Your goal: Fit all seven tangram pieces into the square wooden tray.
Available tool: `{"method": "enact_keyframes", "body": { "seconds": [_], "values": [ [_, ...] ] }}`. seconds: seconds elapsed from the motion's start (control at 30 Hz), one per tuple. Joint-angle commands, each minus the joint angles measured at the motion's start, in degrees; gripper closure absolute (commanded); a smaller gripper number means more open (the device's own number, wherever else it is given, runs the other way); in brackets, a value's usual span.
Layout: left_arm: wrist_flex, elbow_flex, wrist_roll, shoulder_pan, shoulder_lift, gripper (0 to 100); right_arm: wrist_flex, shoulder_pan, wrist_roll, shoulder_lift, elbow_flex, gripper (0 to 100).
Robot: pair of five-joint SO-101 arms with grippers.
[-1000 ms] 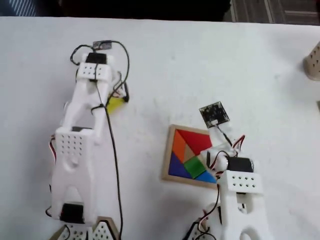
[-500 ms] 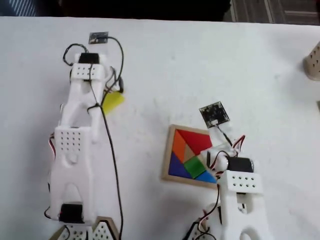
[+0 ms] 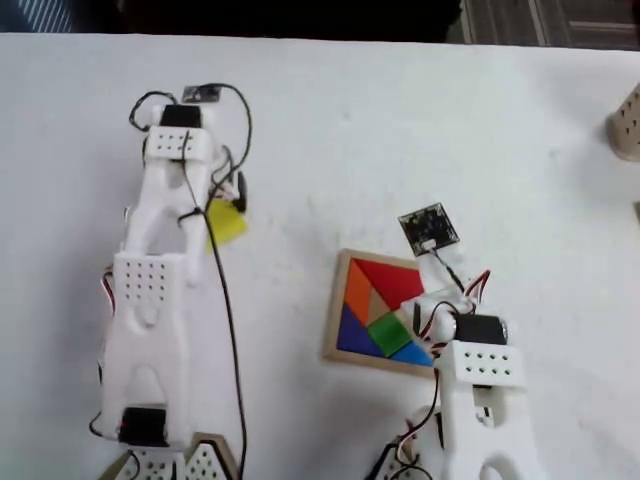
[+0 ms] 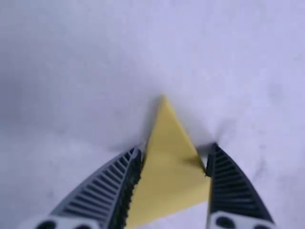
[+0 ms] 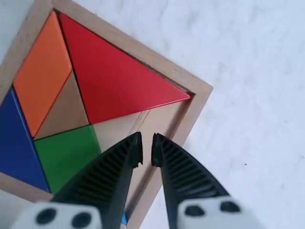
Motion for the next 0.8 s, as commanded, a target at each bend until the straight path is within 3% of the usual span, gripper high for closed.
{"method": "enact_keyframes", "body": {
  "seconds": [0.0, 0.23, 0.4, 0.77],
  "values": [
    [3.1, 1.9, -0.6, 2.8, -3.0, 77, -1.5, -0.5, 0.9, -1.1, -0.5, 95.0],
    [4.5, 4.2, -1.4, 1.5, -4.1, 77, -1.5, -0.5, 0.9, -1.2, -0.5, 95.0],
    [3.7, 14.2, -2.5, 1.2, -13.5, 76, -2.1, -0.5, 0.9, -1.1, -0.5, 95.0],
    [-19.4, 53.0, -2.6, 1.1, -33.5, 77, -2.7, -0.5, 0.9, -1.0, -0.1, 95.0]
  ]
}}
